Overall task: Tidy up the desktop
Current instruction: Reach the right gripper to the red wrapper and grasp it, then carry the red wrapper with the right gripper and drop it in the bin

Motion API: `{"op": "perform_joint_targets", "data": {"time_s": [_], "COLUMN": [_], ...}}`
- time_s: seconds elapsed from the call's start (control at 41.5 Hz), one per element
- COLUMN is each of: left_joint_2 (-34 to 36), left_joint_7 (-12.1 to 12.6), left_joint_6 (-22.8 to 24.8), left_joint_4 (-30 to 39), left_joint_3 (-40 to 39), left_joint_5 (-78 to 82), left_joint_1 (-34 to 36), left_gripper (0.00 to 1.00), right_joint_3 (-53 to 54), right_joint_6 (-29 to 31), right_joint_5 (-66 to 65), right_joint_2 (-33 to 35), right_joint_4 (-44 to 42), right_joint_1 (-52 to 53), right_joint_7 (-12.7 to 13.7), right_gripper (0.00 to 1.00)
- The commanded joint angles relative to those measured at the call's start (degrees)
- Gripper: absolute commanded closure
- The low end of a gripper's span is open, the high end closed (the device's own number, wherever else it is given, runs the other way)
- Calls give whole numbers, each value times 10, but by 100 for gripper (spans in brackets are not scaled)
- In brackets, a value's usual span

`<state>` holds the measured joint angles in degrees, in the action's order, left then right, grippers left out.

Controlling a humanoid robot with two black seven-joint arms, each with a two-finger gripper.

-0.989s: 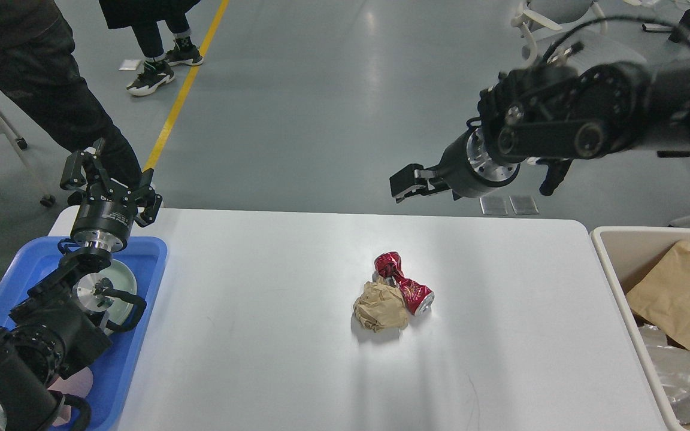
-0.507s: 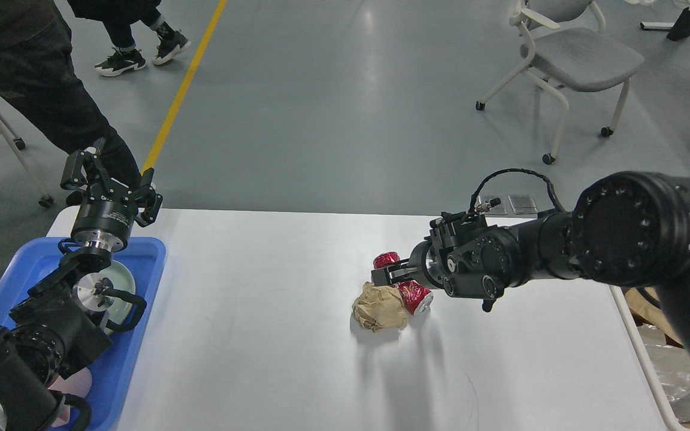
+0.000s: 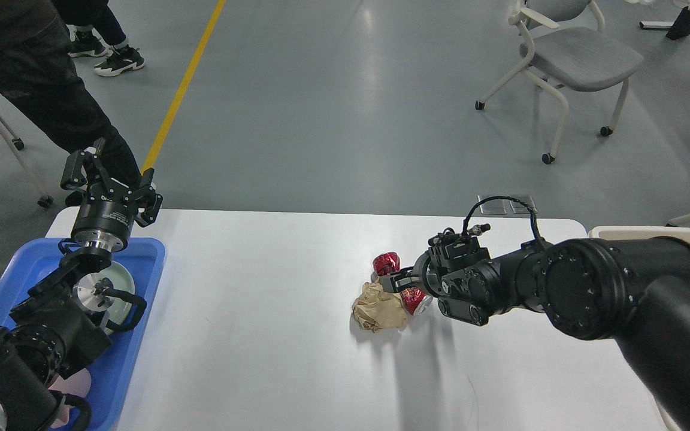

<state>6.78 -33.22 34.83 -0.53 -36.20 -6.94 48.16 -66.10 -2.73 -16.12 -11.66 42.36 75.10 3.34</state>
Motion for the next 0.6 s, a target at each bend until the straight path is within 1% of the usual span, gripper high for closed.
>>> {"op": "perform_joint_targets", "data": {"time_s": [0.0,0.096,0.289,0.338,0.41,0.482,0.531,0.579], "left_joint_2": [0,0,0,1,0,0,0,0], "left_joint_7": [0,0,0,0,0,0,0,0], "left_joint_6": [1,0,1,1,1,1,0,1], "left_joint_4": [0,0,0,0,0,0,0,0], "left_joint_3": [0,0,0,0,0,0,0,0], "left_joint_5": [0,0,0,0,0,0,0,0], "left_joint_1": [0,0,0,0,0,0,0,0], "left_gripper": [3,3,3,3,3,3,3,3], "right_joint_3": [-1,-1,-1,-1,-1,-1,-1,-1], "right_joint_6": [-1,-2,-13,-18,-30,-33,-33,-34], "right_joint_5": [-1,-3,-6,-6,-7,-7,-7,-7], "right_joint_2": [1,1,1,1,1,1,1,1], "right_joint_4": [-2,-7,-12,-12,-13,-12,-12,-12], "right_joint_1": [-8,-17,-30,-32,-34,-35,-37,-41], "right_joint_7": [0,0,-1,-1,-1,-1,-1,-1], "right_gripper": [0,0,4,7,17,19,24,25]}}
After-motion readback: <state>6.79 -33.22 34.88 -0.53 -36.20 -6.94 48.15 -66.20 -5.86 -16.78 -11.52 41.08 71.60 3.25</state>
